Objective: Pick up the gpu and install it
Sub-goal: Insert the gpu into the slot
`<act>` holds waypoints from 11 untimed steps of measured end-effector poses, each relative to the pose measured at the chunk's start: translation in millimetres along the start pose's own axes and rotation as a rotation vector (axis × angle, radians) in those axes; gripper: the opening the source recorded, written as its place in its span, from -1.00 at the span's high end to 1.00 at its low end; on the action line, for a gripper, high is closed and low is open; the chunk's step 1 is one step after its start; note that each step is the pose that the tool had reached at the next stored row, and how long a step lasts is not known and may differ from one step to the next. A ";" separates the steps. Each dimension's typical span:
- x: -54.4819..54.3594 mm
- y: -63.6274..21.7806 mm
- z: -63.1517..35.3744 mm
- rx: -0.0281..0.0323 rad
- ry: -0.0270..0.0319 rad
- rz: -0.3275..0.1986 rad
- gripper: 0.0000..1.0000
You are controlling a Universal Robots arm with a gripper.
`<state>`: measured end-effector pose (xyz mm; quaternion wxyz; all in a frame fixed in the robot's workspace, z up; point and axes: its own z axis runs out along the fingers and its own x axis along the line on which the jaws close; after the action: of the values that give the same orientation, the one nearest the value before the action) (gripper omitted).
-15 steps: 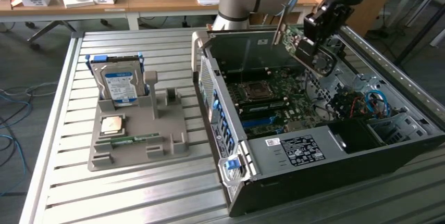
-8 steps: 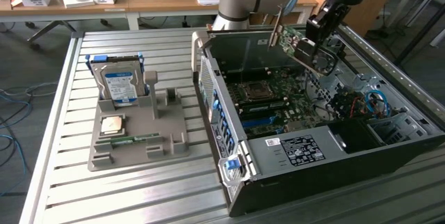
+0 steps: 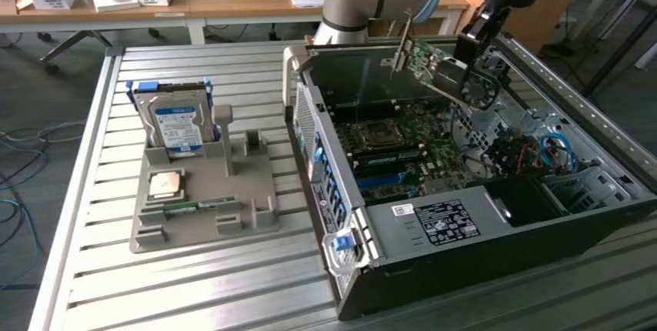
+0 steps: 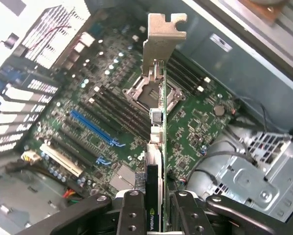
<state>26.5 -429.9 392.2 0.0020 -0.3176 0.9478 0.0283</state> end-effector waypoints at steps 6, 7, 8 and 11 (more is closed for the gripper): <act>0.0 0.0 0.1 -0.0021 0.0059 -0.109 0.47; 0.0 0.0 0.1 -0.0025 0.0069 -0.127 0.47; 0.0 0.0 0.2 -0.0029 0.0079 -0.145 0.47; 0.0 0.0 0.2 -0.0039 0.0108 -0.200 0.47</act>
<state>26.5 -429.9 392.0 -0.0009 -0.4108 0.9113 0.0281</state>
